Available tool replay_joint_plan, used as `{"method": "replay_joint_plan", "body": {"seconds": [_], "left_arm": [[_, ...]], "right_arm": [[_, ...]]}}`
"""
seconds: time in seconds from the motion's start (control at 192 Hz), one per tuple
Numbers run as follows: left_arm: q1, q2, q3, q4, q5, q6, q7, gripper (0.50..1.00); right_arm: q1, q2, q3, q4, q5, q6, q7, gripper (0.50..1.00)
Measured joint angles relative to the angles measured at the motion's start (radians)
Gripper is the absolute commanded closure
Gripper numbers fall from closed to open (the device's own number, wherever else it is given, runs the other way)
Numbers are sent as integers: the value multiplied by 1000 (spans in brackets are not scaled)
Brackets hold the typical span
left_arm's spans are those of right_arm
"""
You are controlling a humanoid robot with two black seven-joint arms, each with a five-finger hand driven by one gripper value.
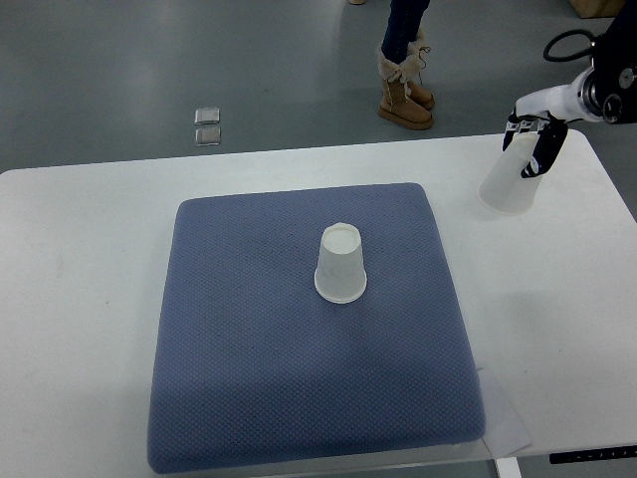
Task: Stack paper cups
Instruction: 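Close the right hand around the cup and lift it, then carry the held cup over the upside-down cup on the mat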
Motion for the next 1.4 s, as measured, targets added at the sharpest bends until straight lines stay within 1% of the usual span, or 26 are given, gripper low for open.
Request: {"method": "replay_joint_plan", "body": {"seconds": [0.272,0.496,0.747,1.023,1.149,1.399], "left_arm": [[0,0,0,0,0,0,0,500],[0,0,0,0,0,0,0,500],[0,0,0,0,0,0,0,500],[-1,0,0,0,0,0,0,500],[-1,0,0,0,0,0,0,500],[0,0,0,0,0,0,0,500]], "right_arm": [[224,-12,-12,66,0,111,0,844],[330,0,-28,97,0,157,0,844],[362,18,-21,102,9,165,0,844],[368,79,35,92,48,161,0,842],[377,94,93,89,83,171,0,840],[391,160,175,82,129,209,-1,838]]}}
